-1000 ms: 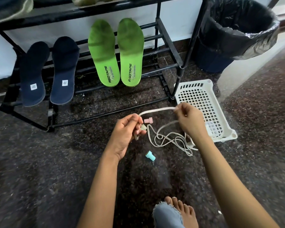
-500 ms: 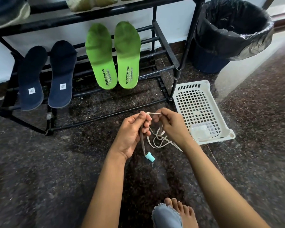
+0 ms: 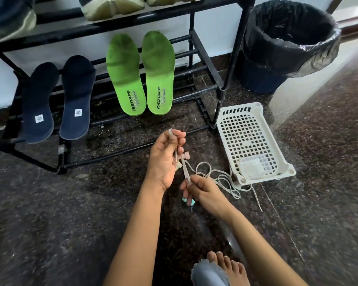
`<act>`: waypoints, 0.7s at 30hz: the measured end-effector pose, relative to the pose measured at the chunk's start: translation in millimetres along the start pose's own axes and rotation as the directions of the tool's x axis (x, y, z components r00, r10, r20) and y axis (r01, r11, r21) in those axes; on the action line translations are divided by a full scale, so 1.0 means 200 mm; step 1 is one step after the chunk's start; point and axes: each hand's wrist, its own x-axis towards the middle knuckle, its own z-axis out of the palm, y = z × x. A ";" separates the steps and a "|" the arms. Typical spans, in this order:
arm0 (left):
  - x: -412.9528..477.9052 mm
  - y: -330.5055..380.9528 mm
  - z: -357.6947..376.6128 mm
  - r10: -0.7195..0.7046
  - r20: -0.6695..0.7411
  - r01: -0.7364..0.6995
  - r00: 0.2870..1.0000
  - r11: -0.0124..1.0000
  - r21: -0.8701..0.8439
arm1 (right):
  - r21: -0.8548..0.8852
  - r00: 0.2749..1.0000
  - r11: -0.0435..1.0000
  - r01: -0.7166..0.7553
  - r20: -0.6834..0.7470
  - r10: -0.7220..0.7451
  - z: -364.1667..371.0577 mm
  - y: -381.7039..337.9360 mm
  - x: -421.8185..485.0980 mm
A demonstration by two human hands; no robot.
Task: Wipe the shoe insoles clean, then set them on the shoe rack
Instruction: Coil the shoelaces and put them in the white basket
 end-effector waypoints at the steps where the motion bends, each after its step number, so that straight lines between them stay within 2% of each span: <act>1: 0.01 -0.02 -0.01 0.002 -0.006 -0.001 1.000 1.000 0.020 | 0.013 1.000 1.000 0.001 0.013 -0.001 0.01 -0.01 -0.02; 6: 0.04 -0.11 -0.08 0.013 0.003 -0.014 1.000 0.964 0.267 | -0.037 1.000 0.999 0.004 -0.025 -0.005 0.04 -0.13 -0.14; 10: 0.03 -0.14 -0.12 -0.034 0.035 0.020 0.999 0.945 0.327 | -0.134 0.985 0.987 0.083 -0.136 -0.101 0.00 -0.33 -0.17; 16: -0.03 -0.11 -0.15 -0.146 0.140 0.083 0.979 0.921 0.382 | 0.040 0.973 0.986 0.159 -0.177 -0.150 -0.11 -0.58 -0.08; 21: -0.09 -0.11 -0.15 -0.251 0.238 0.132 0.938 0.895 0.427 | 0.145 0.962 0.979 0.142 -0.255 -0.101 -0.20 -0.71 0.04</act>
